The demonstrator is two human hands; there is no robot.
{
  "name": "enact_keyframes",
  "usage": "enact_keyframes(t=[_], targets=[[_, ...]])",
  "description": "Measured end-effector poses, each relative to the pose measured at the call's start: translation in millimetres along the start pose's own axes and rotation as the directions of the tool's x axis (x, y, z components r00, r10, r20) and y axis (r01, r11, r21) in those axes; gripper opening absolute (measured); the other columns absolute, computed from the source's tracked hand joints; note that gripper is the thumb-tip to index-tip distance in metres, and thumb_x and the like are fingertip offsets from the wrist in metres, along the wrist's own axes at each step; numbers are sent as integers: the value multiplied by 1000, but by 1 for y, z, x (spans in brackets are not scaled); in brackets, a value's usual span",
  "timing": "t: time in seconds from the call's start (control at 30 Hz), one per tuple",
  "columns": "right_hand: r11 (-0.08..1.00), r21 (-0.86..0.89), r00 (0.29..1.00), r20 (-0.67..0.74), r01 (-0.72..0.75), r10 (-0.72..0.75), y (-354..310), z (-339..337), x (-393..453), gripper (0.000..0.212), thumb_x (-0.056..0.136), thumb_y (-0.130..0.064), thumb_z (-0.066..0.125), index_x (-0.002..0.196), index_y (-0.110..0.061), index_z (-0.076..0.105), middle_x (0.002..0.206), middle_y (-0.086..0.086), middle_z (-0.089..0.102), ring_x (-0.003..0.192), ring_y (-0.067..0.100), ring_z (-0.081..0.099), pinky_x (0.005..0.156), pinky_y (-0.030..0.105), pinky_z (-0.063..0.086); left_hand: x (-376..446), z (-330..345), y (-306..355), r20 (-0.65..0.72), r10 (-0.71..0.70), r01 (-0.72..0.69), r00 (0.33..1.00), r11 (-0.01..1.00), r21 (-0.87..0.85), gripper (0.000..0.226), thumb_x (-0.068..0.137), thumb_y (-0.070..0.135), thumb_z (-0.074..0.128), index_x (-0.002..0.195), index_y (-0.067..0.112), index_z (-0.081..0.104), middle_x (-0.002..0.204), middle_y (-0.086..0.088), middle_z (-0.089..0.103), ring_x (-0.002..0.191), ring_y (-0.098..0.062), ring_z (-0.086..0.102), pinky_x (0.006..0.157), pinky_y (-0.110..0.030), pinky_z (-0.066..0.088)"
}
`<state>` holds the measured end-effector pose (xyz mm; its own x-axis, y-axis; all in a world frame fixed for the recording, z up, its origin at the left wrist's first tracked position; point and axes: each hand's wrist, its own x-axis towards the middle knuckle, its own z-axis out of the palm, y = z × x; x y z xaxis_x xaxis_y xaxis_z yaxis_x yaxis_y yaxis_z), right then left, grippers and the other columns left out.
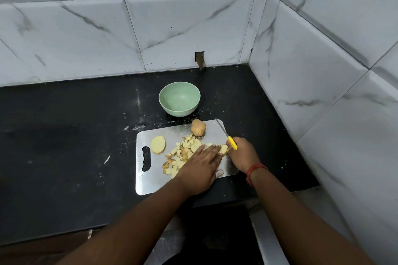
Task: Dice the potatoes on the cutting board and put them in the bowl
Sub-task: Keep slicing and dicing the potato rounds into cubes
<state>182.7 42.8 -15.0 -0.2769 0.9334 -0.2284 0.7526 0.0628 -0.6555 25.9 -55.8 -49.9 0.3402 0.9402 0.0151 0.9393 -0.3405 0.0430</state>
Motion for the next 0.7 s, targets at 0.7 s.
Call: enact_keyframes(t=[0.7], targets=[[927, -339, 956, 182, -160, 232, -19, 0, -58, 30, 98, -11, 42, 127, -3, 42, 118, 17, 61, 102, 29, 62, 75, 30, 44, 6, -11, -8, -26, 47, -47, 999, 999, -2, 59, 110, 44, 30, 157, 10, 36, 163, -14, 31, 154, -28, 19, 122, -33, -11]])
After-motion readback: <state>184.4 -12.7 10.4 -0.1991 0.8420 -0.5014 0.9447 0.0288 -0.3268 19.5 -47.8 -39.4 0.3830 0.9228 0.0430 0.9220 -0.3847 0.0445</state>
